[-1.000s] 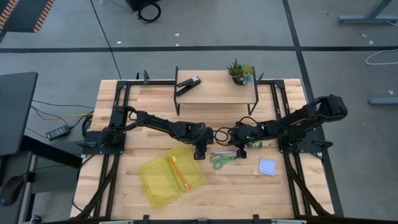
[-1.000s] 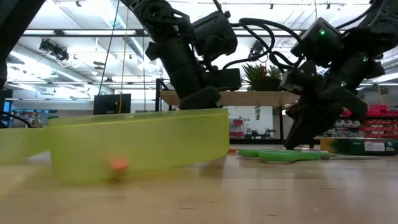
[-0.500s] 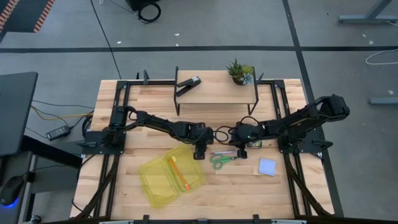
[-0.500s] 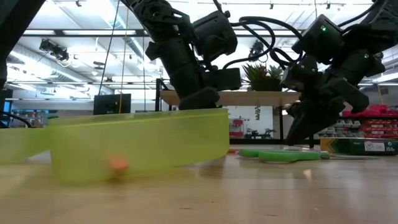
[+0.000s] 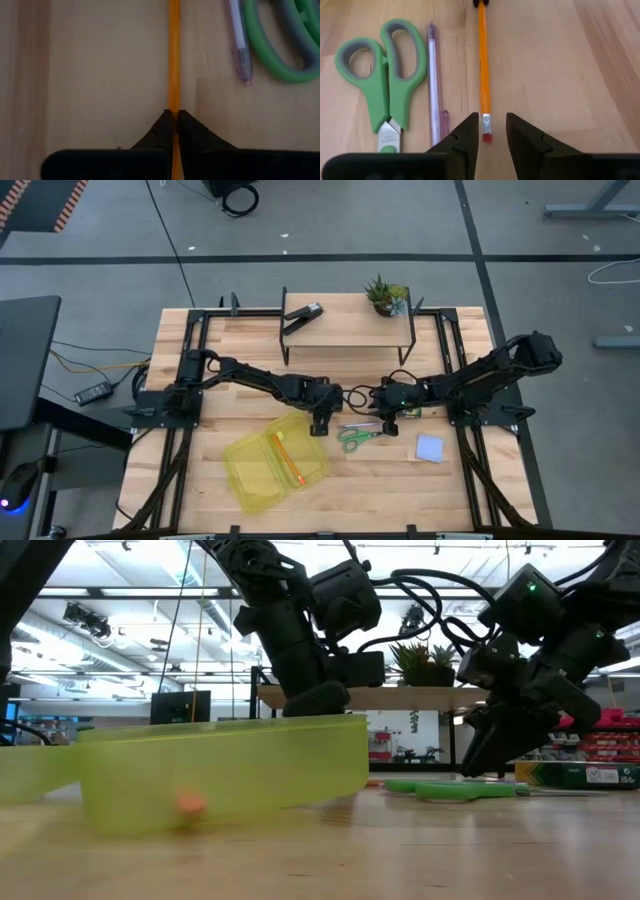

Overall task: Pack school essentials
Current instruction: Put the orange pencil into the supply box

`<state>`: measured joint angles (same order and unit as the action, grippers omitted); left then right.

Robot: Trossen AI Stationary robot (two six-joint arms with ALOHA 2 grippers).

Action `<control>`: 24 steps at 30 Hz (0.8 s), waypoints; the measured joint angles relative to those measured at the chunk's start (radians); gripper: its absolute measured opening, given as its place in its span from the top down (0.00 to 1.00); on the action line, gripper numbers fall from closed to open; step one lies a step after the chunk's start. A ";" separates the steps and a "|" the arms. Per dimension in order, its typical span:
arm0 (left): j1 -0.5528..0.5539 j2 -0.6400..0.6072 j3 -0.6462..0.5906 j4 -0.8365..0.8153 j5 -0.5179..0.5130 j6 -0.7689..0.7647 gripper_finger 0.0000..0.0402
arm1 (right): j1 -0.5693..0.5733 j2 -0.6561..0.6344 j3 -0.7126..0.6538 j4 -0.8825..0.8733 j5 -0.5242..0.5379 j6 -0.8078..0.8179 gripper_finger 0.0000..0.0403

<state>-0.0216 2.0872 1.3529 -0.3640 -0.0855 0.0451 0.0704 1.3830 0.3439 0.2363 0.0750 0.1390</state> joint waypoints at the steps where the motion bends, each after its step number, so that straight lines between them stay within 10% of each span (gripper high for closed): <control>1: 0.001 0.001 0.000 0.004 -0.002 0.001 0.97 | 0.000 0.000 0.000 0.000 0.001 0.000 0.74; 24: 0.003 -0.022 -0.005 0.005 -0.011 0.001 1.00 | -0.003 0.000 0.000 -0.001 0.056 -0.017 0.74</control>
<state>-0.0189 2.0655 1.3479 -0.3590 -0.0963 0.0463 0.0677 1.3830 0.3443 0.2355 0.1307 0.1223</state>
